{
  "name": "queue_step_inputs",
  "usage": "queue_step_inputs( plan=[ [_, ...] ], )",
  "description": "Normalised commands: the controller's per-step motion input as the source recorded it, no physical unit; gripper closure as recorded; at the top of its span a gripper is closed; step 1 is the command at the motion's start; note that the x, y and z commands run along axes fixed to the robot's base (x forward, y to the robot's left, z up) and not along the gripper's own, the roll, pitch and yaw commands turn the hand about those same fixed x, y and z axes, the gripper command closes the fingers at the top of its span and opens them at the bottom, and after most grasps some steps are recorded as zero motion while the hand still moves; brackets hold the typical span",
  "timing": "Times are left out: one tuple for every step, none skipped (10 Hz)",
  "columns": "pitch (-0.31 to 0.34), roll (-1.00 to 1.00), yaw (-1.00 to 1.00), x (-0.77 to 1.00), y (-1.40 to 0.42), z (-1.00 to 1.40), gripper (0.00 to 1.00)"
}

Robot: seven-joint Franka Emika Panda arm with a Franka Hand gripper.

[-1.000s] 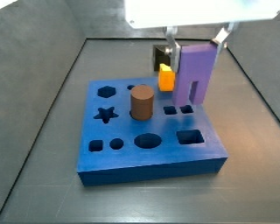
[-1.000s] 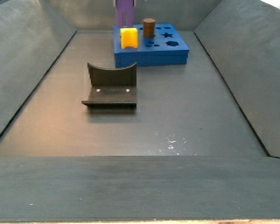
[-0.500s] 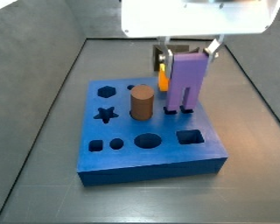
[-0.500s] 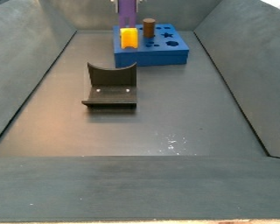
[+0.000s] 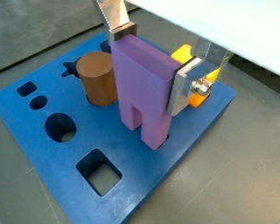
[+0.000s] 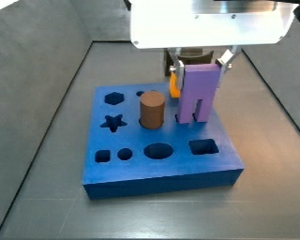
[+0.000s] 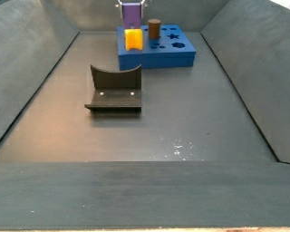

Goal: Pick up the double-square object. Move up. Place the double-square object on the fixture. Regrasp the double-square object. Move to above the board. Insert the double-square object.
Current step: Insert the double-square object.

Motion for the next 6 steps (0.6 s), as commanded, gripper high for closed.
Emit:
queue_step_inputs(
  plan=[
    [-0.083, 0.47, 0.05, 0.0, 0.0, -0.36, 1.0],
    [-0.05, 0.5, 0.01, 0.0, 0.0, -0.3, 1.0],
    [-0.051, 0.5, 0.01, -0.02, 0.0, -0.28, 1.0],
    [-0.043, 0.5, 0.05, -0.06, -0.03, -0.19, 1.0],
    [-0.047, 0.5, 0.06, -0.09, -0.05, -0.13, 1.0],
    [-0.054, 0.5, 0.06, -0.11, -0.15, -0.22, 1.0]
  ],
)
